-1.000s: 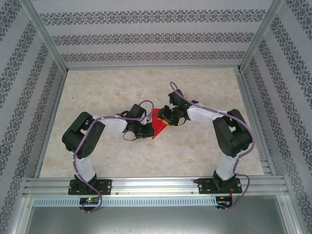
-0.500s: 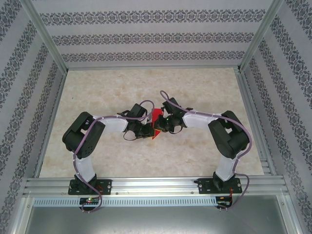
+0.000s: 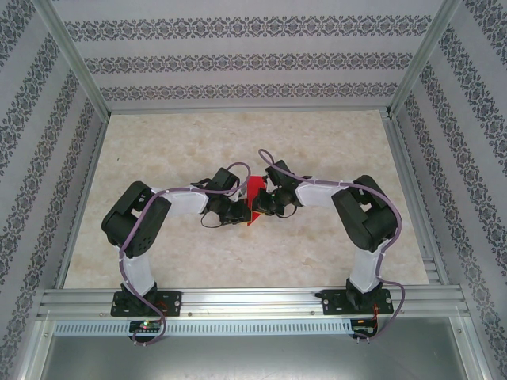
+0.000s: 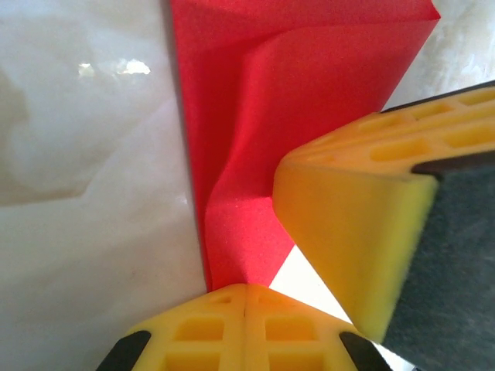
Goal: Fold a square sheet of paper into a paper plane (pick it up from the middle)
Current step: Third fold the triangle at the center of the table.
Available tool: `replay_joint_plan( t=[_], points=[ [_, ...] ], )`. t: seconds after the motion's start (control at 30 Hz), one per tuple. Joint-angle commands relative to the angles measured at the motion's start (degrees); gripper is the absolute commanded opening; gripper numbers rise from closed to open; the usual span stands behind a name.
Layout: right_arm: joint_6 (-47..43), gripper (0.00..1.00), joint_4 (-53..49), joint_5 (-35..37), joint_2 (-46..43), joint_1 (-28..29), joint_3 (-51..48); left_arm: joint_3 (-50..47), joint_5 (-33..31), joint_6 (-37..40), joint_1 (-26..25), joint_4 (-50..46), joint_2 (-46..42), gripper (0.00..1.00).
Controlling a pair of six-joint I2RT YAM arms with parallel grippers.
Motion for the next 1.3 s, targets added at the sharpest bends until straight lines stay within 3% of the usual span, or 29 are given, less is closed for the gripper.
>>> replay_joint_plan(
  t=[0.0,0.27,0.87,1.07,1.27],
  points=[
    [-2.3,0.12,2.7,0.0,1.1,-1.0,-1.1,-0.5,-5.9,-0.3,-0.5,-4.5,2.7,0.04],
    [-5.9,0.13,2.3,-0.2,2.0,-3.2,-0.9,-0.8,-6.5,-0.6,-0.5,-6.4,2.8,0.04],
    [-11.2,0.12,3.5,0.6,2.3,-13.9,2.2,-0.9,-6.3,-0.4,-0.5,-7.0,2.9,0.03],
    [-9.4,0.12,6.2,-1.3,-4.0,-12.4,-0.5,-0.7,-6.2,-0.3,-0.6,-6.7,2.9,0.03],
    [-5.7,0.12,7.2,-2.6,-3.7,-6.1,-3.2,-0.6,-6.2,-0.2,-0.6,-6.5,2.8,0.03]
  ],
)
